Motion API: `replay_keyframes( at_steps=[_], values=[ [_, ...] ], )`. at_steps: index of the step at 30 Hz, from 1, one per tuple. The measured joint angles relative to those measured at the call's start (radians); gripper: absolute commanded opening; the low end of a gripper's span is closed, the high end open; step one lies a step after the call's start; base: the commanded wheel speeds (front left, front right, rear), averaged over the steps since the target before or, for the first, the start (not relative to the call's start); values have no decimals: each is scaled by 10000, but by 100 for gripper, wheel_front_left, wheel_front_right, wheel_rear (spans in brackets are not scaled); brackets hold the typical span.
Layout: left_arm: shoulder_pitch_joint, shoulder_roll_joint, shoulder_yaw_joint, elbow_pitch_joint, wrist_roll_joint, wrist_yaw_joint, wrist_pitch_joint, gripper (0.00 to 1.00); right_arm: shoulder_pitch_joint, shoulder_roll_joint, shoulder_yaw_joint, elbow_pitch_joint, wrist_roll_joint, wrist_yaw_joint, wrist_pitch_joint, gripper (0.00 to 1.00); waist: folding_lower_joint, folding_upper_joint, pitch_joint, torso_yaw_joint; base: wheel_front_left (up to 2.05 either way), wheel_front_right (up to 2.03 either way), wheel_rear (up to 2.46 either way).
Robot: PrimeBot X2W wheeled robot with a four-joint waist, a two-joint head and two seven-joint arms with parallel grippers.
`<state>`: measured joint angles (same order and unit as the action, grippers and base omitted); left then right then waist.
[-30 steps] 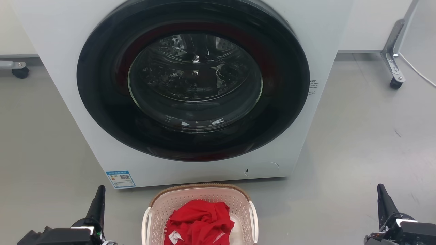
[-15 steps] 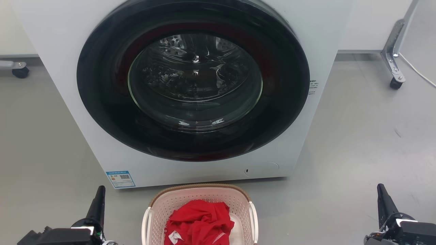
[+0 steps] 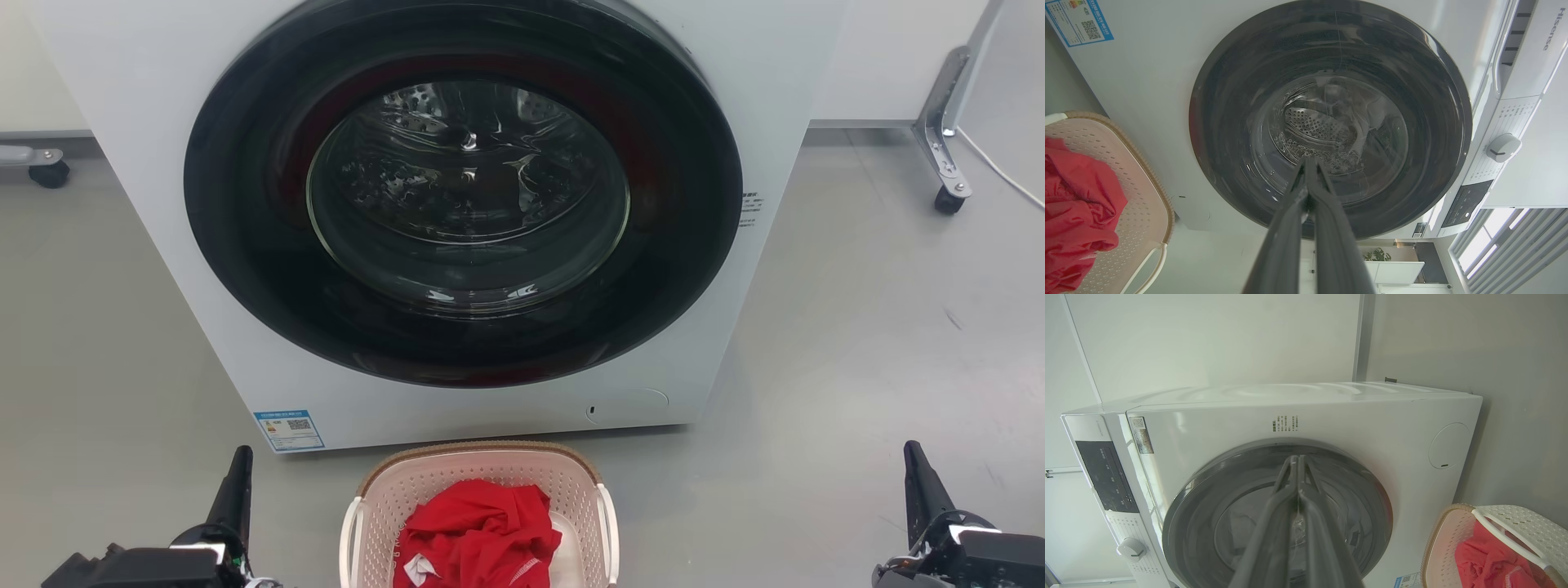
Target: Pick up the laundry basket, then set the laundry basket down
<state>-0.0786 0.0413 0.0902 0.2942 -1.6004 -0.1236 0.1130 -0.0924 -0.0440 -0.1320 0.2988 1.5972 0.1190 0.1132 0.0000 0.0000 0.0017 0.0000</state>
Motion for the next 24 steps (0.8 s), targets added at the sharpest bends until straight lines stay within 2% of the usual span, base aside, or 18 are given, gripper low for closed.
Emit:
replay_keyframes(
  at_steps=[24],
  values=[
    [0, 0, -2, 6, -2, 0, 0, 0, 0, 2, 2, 0, 0, 0, 0, 0, 0, 0, 0, 0, 0, 0, 0]
  ],
)
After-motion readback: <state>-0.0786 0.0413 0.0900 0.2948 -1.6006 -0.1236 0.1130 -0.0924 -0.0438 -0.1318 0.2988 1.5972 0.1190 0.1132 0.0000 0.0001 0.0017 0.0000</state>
